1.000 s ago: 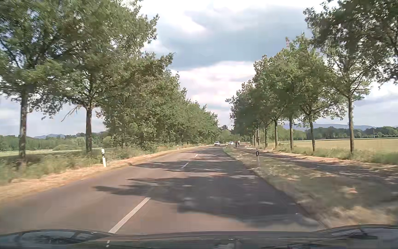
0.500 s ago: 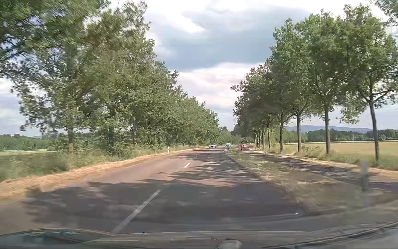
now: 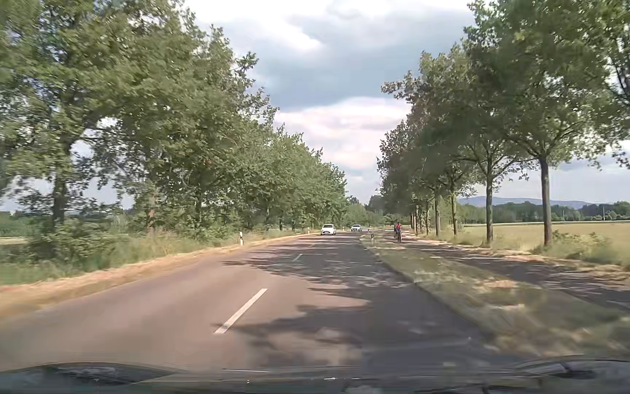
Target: Follow the waypoints while adhering to traffic rules and regulations
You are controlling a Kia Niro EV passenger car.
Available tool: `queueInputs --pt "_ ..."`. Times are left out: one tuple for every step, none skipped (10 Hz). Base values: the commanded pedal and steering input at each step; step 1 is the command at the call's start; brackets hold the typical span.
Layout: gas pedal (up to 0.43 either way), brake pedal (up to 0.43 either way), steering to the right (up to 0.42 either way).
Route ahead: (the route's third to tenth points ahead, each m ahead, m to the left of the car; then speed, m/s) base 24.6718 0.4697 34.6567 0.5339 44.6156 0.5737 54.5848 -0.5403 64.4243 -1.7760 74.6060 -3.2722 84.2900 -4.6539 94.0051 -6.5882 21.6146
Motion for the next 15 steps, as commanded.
queueInputs --pt "0.287 0.0 0.002" --pt "0.287 0.0 0.002" --pt "0.287 0.0 0.003" --pt "0.287 0.0 0.003" --pt "0.287 0.0 0.004" --pt "0.287 0.0 0.005" --pt "0.287 0.0 0.006" --pt "0.28 0.0 0.009" --pt "0.28 0.0 0.012" --pt "0.28 0.0 0.014" --pt "0.28 0.0 0.014" --pt "0.28 0.0 0.015" --pt "0.28 0.0 0.014" --pt "0.28 0.0 0.014" --pt "0.28 0.0 0.014"
